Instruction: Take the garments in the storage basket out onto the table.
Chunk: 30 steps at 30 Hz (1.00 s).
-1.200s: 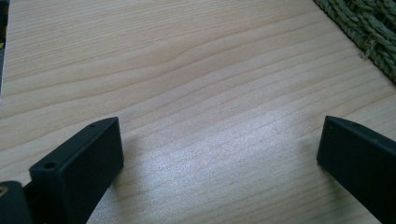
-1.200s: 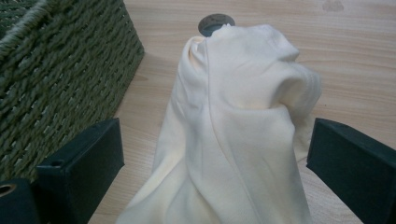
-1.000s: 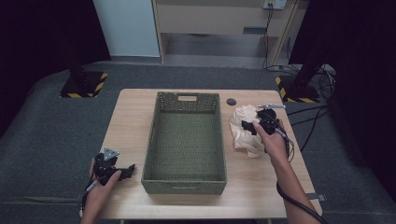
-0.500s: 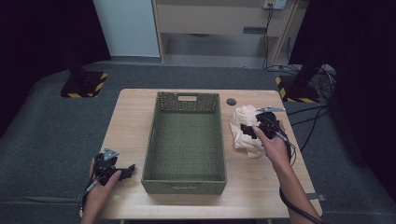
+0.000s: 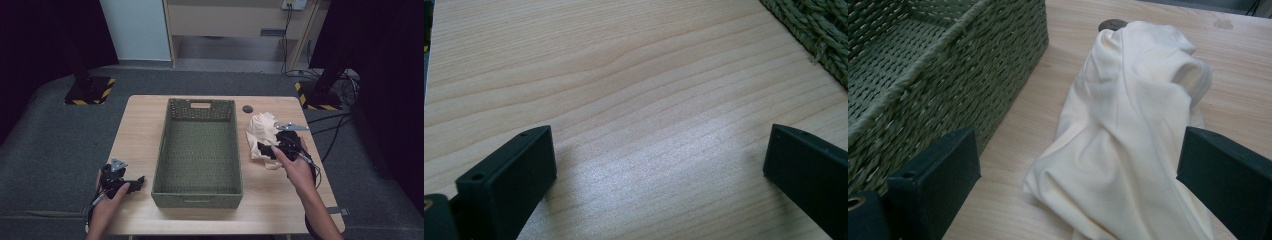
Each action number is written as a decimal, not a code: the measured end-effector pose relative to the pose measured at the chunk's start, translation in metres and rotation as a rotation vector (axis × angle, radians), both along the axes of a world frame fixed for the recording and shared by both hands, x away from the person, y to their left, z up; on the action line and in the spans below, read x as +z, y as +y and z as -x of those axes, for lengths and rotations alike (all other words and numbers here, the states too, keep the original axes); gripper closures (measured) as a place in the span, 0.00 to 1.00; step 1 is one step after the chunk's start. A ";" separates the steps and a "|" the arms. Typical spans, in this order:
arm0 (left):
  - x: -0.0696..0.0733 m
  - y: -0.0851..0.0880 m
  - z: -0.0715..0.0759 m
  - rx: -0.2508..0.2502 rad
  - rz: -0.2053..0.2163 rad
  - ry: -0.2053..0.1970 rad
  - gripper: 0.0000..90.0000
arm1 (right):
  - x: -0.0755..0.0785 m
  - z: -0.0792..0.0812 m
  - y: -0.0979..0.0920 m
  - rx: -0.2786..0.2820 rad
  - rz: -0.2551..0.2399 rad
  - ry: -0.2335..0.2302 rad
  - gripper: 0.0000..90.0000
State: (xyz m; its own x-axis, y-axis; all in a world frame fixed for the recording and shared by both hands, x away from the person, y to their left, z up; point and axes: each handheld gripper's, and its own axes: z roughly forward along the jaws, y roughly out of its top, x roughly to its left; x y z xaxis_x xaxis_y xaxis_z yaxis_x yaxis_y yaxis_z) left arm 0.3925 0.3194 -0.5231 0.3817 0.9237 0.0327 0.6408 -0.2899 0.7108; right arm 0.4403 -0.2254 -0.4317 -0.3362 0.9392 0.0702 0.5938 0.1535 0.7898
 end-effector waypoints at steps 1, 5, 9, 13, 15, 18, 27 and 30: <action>0.000 0.000 0.000 0.000 0.000 0.000 0.00 | -0.001 0.002 0.000 0.003 -0.001 -0.002 0.04; 0.000 0.000 0.000 0.000 0.000 0.000 0.00 | -0.005 0.009 0.000 0.011 -0.002 0.000 0.04; 0.000 0.000 0.000 0.000 0.000 0.000 0.00 | -0.011 0.016 0.000 0.016 -0.008 0.005 0.04; 0.000 0.000 0.000 0.000 0.000 0.000 0.00 | -0.015 0.023 0.000 0.026 -0.004 0.007 0.05; 0.000 0.000 0.000 0.000 0.000 0.000 0.00 | -0.017 0.025 0.000 0.030 -0.005 0.009 0.05; 0.000 0.000 0.000 0.000 0.000 0.000 0.00 | -0.021 0.029 0.000 0.034 -0.007 0.012 0.05; 0.000 0.000 0.000 0.000 0.000 0.000 0.00 | -0.036 0.040 -0.003 0.033 -0.017 0.027 0.05; 0.000 0.000 0.000 0.000 0.000 0.000 0.00 | -0.037 0.044 -0.005 0.031 -0.024 0.025 0.05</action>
